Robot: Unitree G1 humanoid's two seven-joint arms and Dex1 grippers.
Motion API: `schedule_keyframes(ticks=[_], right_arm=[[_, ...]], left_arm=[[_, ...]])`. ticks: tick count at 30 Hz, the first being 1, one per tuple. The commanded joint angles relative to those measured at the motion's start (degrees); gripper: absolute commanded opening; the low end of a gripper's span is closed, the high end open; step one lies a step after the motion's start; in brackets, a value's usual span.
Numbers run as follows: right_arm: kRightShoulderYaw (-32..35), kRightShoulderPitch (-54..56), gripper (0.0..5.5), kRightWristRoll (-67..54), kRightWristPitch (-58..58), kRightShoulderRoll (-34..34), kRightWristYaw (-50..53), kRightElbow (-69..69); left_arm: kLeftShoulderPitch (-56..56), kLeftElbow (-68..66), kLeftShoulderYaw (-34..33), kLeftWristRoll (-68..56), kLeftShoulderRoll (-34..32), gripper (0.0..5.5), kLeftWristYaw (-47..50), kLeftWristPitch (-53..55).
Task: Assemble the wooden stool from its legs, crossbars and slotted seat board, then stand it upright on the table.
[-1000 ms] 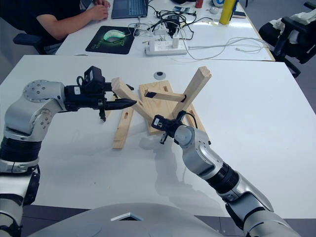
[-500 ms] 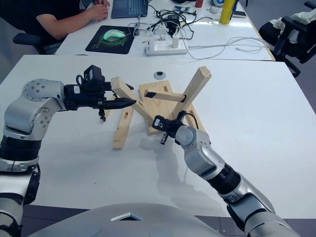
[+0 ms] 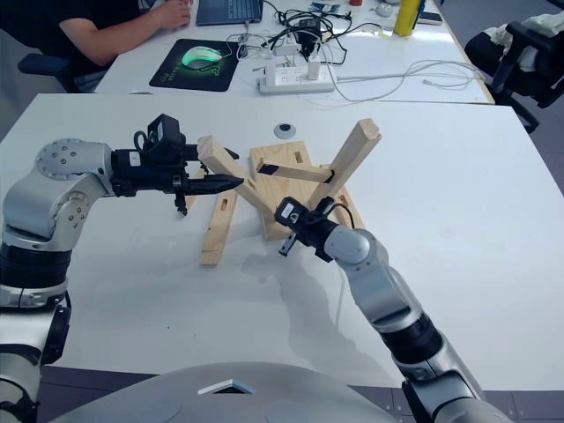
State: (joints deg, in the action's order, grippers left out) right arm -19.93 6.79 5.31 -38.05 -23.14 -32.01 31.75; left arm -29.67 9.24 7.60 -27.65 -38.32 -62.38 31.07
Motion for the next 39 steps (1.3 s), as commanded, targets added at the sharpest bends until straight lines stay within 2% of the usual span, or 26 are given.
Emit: schedule_keyframes(ticks=[1, 6, 12, 19, 23, 26, 33, 39], right_arm=[[6.7, -3.54, 0.0, -7.7, 0.81, 4.16, 1.01, 9.56], [7.97, -2.73, 0.0, -11.34, 2.5, 9.09, 5.17, 14.91], [6.78, 2.64, 0.0, -5.14, 2.73, 12.27, 14.49, 13.74], [2.84, 4.89, 0.0, 1.02, 1.31, 10.73, 17.38, 10.65], [-2.58, 3.99, 0.0, 4.17, -3.11, 6.71, 15.02, 8.29], [-3.93, 3.41, 0.0, 5.06, -5.11, 4.88, 14.02, 7.71], [2.26, 7.76, 0.0, 2.9, -0.76, 10.28, 16.82, 9.17], [3.15, 9.25, 0.0, 1.74, 2.58, 11.73, 16.52, 10.38]], left_arm=[[0.79, -0.43, 0.97, 1.01, -0.67, 2.08, 0.02, 1.81], [0.38, -0.52, 1.31, 0.95, -0.54, 2.08, -0.15, 1.99], [-0.51, -1.21, 1.98, 1.15, -0.38, 2.08, -0.74, 1.86], [-1.76, -2.56, 2.81, 1.31, -0.12, 2.08, -1.45, 1.3], [-1.74, -2.57, 2.85, 1.16, -0.24, 2.08, -1.42, 1.32], [-1.66, -2.44, 2.74, 1.05, -0.29, 2.08, -1.28, 1.45], [-1.44, -2.38, 2.54, 0.98, -0.4, 2.08, -1.19, 1.5], [-1.55, -2.4, 2.51, 1.03, -0.34, 2.08, -1.06, 1.5]])
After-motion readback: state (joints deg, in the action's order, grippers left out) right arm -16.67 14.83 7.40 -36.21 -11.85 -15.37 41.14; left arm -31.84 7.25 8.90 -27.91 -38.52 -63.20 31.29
